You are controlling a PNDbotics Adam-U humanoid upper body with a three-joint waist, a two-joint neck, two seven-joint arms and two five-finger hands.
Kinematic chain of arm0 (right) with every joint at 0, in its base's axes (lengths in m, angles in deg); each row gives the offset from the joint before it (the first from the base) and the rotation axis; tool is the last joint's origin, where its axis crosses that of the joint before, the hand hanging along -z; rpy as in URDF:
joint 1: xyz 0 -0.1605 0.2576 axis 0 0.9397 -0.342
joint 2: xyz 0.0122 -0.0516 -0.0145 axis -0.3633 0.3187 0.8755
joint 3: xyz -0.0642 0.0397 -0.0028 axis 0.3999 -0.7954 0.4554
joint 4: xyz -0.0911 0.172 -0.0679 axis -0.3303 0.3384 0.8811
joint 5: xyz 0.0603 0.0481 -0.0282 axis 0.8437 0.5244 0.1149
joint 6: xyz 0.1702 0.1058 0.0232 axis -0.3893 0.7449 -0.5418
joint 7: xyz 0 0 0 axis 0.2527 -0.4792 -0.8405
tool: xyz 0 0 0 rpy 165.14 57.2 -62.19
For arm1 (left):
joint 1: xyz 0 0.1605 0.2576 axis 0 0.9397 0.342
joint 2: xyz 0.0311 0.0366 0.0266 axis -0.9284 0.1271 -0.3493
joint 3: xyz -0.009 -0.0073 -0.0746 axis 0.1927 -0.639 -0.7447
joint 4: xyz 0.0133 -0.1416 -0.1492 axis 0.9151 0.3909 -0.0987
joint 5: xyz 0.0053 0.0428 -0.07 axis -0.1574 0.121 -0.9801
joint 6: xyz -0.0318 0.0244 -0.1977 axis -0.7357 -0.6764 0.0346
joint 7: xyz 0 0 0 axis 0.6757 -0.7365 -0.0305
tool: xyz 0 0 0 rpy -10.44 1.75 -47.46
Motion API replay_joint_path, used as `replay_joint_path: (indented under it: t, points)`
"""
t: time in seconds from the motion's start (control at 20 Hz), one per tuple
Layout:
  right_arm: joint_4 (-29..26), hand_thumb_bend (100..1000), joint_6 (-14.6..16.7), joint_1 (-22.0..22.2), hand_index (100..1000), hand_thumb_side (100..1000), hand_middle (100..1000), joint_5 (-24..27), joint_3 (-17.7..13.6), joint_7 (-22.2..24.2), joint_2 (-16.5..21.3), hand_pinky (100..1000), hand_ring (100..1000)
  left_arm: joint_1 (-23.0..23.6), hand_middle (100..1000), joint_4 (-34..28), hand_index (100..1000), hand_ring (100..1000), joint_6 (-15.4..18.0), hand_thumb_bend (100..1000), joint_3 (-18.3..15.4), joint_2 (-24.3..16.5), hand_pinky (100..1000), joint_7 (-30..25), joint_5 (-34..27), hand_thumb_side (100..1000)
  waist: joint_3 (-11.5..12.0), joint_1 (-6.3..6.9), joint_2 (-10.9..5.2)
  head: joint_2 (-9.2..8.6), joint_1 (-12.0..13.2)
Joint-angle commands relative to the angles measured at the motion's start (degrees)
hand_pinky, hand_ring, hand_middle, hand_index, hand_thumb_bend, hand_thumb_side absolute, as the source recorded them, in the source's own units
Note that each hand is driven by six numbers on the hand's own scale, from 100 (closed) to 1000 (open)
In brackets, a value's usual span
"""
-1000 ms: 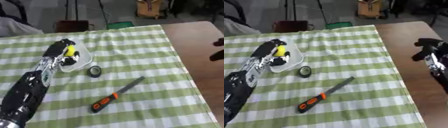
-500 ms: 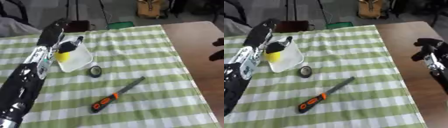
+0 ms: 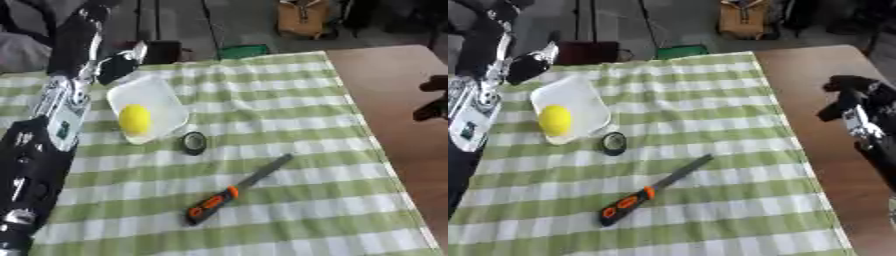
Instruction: Pick up objects on the table and place them in the box.
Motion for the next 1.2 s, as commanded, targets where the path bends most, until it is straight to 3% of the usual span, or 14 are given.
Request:
replay_joint_path:
  t: [0.05, 0.25, 0.3, 0.45, 0.8, 1.15, 1.2]
  points:
    - [-1.3, 133, 0.1, -0.1, 793, 628, 706, 0.1, -0.8, -0.4, 1.2, 584, 558, 1.8, 788, -5.6, 893, 814, 2.9, 413, 1.9, -3.2, 590, -0.2, -3.0, 743, 0.2, -0.32, -1.25, 0.24, -0.5]
    - [-1.3, 134, 0.0, 0.0, 793, 628, 706, 0.0, -0.9, -0.5, 1.2, 584, 558, 5.6, 784, -11.4, 894, 812, 6.4, 443, 1.6, -5.2, 595, -2.2, -6.6, 703, 0.9, -0.35, -1.36, 0.29, -0.8]
    - [-1.3, 135, 0.0, 0.0, 793, 627, 706, 0.0, -0.9, -0.5, 1.2, 584, 558, 6.6, 773, -12.9, 900, 804, 7.3, 460, 1.4, -5.7, 594, -3.0, -7.5, 637, 1.2, -0.38, -1.36, 0.26, -0.9]
    - [-1.3, 136, 0.0, 0.0, 793, 627, 706, 0.0, -0.9, -0.6, 1.3, 584, 557, 9.3, 756, -17.3, 899, 794, 9.1, 463, 0.3, -6.5, 586, -5.7, -10.2, 618, 1.8, -0.43, -1.35, 0.35, -0.9]
    - [-1.3, 142, 0.0, 0.1, 793, 624, 706, 0.1, -1.1, -0.8, 1.4, 584, 557, 12.0, 744, -26.8, 900, 784, 4.2, 426, 0.0, -7.5, 569, -11.8, -16.3, 630, 2.0, -0.55, -1.65, 0.31, -1.1]
    - [-1.3, 146, -0.2, 0.4, 793, 623, 706, 0.1, -1.0, -0.8, 1.3, 584, 557, 12.4, 735, -32.2, 895, 777, -2.1, 410, -0.6, -8.5, 560, -18.0, -22.6, 644, 2.2, -0.73, -2.06, 0.28, -1.2]
    - [-1.3, 146, -0.2, 0.4, 794, 623, 705, 0.1, -1.0, -0.8, 1.3, 584, 556, 12.4, 732, -32.8, 895, 775, -2.8, 406, -0.9, -8.9, 559, -18.9, -25.8, 648, 2.3, -0.75, -2.09, 0.23, -1.1]
